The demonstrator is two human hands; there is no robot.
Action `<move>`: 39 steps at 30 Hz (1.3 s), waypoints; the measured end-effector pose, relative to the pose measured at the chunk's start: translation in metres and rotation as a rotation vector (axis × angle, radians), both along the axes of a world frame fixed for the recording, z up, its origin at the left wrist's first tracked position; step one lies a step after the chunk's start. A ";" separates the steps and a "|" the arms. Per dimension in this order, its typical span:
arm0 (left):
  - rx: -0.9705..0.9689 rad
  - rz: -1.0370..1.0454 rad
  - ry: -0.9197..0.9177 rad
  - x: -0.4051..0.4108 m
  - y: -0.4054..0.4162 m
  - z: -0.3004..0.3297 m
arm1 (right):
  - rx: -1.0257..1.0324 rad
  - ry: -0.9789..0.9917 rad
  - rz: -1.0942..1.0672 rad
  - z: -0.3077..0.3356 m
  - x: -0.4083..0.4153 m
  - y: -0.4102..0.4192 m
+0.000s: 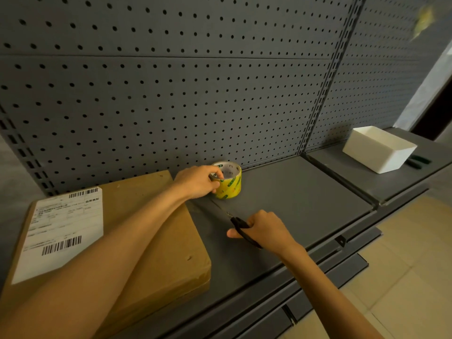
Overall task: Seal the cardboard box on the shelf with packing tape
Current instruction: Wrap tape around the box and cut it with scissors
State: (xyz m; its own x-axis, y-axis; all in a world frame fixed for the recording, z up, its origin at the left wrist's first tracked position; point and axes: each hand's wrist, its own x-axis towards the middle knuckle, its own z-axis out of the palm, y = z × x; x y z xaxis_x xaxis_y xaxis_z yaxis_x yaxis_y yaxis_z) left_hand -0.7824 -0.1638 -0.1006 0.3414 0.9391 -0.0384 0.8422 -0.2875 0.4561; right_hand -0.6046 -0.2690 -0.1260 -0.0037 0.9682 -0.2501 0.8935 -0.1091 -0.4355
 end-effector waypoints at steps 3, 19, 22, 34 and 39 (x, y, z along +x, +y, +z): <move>-0.042 -0.014 0.014 0.001 0.002 -0.001 | 0.023 -0.154 0.020 0.004 -0.002 0.001; -0.015 0.173 -0.054 0.002 0.004 -0.007 | 0.137 -0.253 0.100 0.008 -0.010 0.017; 0.029 0.203 0.054 0.002 0.004 -0.006 | 0.185 -0.266 0.126 0.008 -0.011 0.020; 0.307 0.250 0.059 -0.010 -0.017 0.023 | 0.398 0.145 0.310 0.007 -0.031 0.049; 0.399 0.322 0.133 -0.047 -0.045 0.030 | 0.140 0.514 0.329 -0.004 -0.053 0.066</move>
